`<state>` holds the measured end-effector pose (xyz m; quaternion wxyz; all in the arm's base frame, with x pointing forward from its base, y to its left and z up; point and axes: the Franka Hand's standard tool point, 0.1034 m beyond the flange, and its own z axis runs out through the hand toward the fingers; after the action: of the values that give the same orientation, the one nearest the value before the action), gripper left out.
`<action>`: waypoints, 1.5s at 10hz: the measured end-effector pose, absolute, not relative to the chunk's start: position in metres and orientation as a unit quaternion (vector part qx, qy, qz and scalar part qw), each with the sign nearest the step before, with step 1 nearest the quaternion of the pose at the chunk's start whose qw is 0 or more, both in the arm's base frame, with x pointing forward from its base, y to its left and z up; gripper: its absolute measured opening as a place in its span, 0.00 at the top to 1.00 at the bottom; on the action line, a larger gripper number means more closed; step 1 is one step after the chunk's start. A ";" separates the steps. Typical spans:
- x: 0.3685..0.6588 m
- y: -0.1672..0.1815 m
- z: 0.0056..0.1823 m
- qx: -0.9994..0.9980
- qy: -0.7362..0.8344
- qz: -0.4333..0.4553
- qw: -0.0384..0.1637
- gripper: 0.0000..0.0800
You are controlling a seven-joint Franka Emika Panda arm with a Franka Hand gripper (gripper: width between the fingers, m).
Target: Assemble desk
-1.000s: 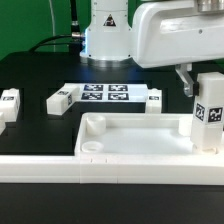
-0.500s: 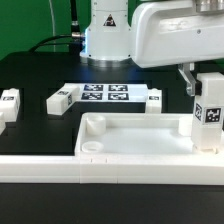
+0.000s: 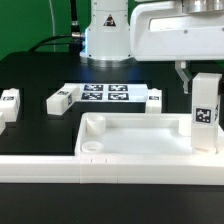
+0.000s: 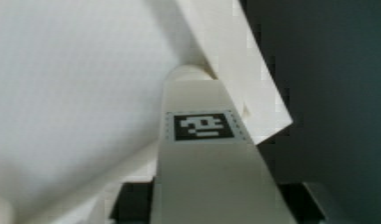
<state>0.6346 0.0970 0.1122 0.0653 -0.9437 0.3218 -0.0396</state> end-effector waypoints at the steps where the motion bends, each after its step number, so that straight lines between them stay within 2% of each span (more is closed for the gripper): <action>1: 0.635 0.097 0.112 -0.936 0.343 -0.038 0.066 0.64; 5: 0.633 0.099 0.112 -0.863 0.499 -0.019 0.072 0.64; 8: 0.633 0.099 0.111 -0.873 0.482 -0.020 0.071 0.64; 9: 0.633 0.100 0.111 -0.884 0.462 -0.021 0.070 0.39; 10: 0.633 0.100 0.112 -0.907 0.415 -0.023 0.066 0.39; 11: 0.633 0.101 0.113 -0.928 0.366 -0.025 0.064 0.23; 12: 0.634 0.102 0.113 -0.943 0.326 -0.028 0.063 0.20; 15: 0.634 0.101 0.112 -0.986 0.152 -0.039 0.057 0.19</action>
Offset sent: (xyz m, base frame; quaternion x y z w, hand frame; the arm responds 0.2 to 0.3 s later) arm 0.0041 0.0101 -0.0039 -0.0171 -0.0228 0.2611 0.9649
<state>0.6342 0.1006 0.1124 0.0571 -0.9860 0.1516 -0.0389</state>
